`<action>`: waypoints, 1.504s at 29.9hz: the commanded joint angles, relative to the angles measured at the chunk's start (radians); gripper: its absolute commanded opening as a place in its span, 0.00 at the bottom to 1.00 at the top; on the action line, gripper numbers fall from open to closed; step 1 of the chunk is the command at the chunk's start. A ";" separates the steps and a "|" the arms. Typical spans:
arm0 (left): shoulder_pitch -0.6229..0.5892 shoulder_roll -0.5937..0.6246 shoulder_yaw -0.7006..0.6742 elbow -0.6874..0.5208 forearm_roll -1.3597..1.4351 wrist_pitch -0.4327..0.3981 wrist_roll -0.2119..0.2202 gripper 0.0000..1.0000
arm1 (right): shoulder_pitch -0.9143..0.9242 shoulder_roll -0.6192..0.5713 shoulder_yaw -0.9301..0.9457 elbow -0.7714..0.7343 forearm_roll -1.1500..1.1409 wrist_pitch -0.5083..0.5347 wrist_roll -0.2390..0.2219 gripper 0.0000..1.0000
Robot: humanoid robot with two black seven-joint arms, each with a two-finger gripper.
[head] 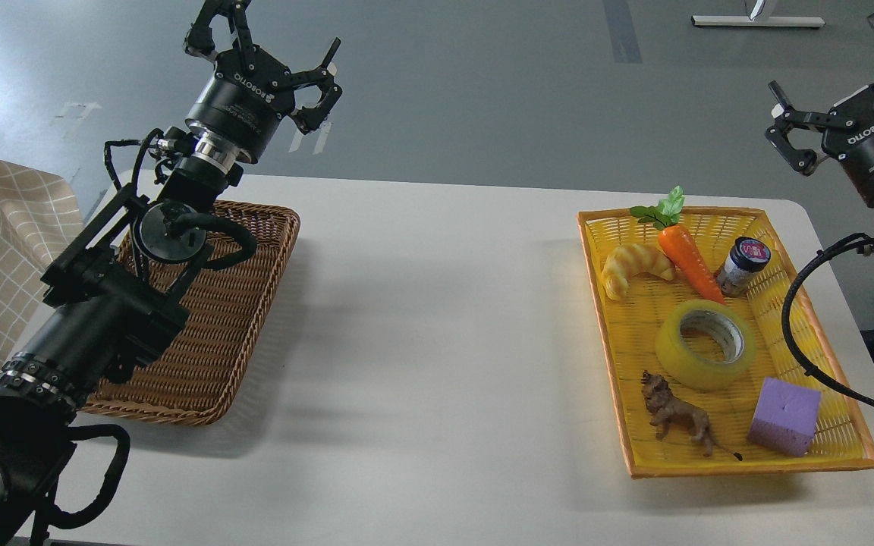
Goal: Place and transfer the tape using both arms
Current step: 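Move the right gripper toward the yellow tape roll in the tray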
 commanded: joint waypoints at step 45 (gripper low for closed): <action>-0.002 -0.005 -0.001 -0.001 -0.002 0.000 0.000 0.98 | 0.241 -0.392 -0.742 0.116 -0.688 0.000 -0.003 1.00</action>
